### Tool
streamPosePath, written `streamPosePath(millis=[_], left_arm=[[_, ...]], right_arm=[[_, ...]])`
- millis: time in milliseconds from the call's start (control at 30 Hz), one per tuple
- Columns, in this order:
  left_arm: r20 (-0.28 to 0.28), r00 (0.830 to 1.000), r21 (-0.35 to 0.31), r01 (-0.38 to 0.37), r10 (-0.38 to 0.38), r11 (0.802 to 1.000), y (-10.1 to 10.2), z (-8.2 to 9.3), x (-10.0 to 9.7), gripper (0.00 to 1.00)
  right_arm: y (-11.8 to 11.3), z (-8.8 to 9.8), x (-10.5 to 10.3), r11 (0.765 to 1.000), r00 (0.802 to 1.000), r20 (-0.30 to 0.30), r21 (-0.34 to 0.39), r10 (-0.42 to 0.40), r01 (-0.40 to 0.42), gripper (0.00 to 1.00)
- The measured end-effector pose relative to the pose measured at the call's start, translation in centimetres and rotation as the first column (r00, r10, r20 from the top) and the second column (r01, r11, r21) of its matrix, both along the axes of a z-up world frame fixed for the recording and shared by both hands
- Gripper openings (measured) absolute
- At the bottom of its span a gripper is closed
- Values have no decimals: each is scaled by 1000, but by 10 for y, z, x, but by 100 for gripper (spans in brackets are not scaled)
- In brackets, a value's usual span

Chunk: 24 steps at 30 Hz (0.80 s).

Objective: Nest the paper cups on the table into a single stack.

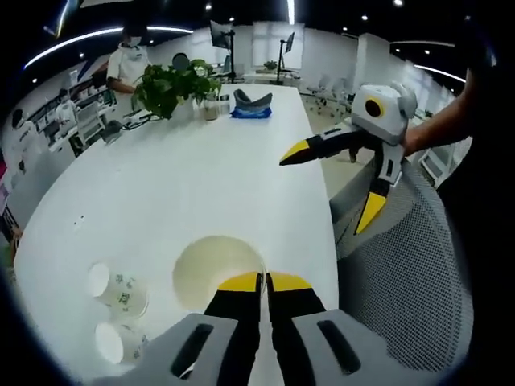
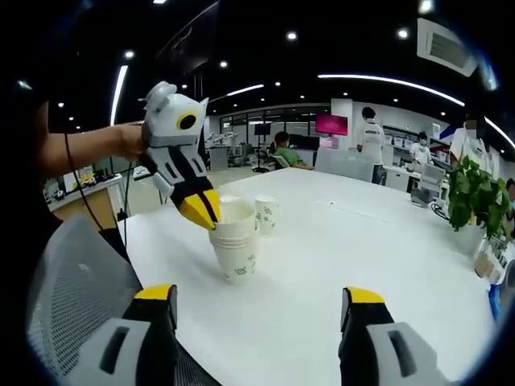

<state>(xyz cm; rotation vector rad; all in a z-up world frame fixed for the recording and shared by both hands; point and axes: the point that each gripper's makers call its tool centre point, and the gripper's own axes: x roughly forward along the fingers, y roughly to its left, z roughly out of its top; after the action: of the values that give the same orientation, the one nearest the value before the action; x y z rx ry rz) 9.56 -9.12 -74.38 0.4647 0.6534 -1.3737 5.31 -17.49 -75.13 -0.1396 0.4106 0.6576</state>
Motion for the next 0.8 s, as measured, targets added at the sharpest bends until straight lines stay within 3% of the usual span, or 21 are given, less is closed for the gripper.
streamPosePath(millis=[233, 500, 700, 800], left_arm=[[-58, 998, -49, -32, 29, 998, -5, -10, 3, 1], [-27, 999, -27, -36, 35, 999, 1, -10, 6, 5], [-10, 999, -59, -51, 50, 997, 9, -1, 9, 7], [24, 994, -96, -102, 105, 990, 17, 6, 21, 13]], right_arm=[[0, 1, 1, 1000, 1000, 3, 1, -6, 6, 84], [1, 2, 0, 1000, 1000, 3, 2, -4, 4, 84], [1, 2, 0, 1000, 1000, 0, 3, 1, -1, 84], [1, 2, 0, 1000, 1000, 0, 9, -1, 1, 84]])
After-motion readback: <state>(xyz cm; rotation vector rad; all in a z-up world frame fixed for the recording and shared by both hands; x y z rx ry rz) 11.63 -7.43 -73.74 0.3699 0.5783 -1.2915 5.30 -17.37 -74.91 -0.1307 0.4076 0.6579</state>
